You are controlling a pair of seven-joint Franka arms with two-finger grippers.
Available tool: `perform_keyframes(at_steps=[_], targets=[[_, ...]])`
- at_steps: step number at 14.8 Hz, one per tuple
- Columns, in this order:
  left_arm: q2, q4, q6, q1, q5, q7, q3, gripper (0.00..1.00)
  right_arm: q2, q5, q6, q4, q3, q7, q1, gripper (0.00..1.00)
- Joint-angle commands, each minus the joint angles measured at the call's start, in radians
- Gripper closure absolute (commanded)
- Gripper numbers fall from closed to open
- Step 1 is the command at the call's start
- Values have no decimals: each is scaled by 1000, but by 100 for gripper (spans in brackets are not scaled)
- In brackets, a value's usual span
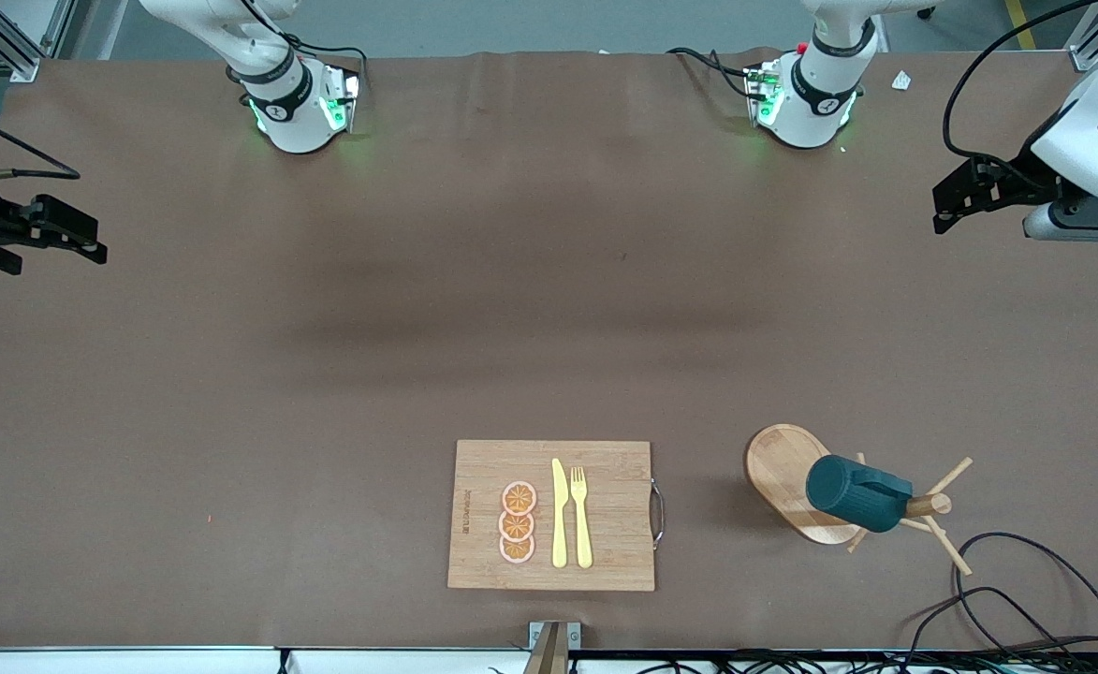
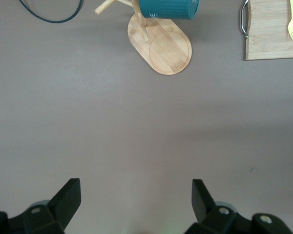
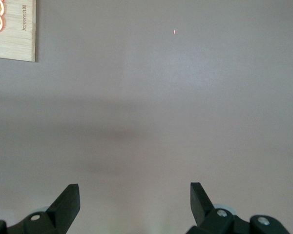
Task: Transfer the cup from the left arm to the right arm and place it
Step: 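Move the left gripper toward the teal mug on the wooden stand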
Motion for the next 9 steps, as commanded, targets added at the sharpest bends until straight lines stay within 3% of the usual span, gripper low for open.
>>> perform_keyframes(at_steps=[1, 9], targets=[[-11, 6, -15, 5, 15, 23, -2, 0, -9, 15, -4, -2, 6, 3, -12, 0], [14, 28, -12, 10, 15, 17, 3, 0, -9, 15, -5, -4, 6, 3, -12, 0]])
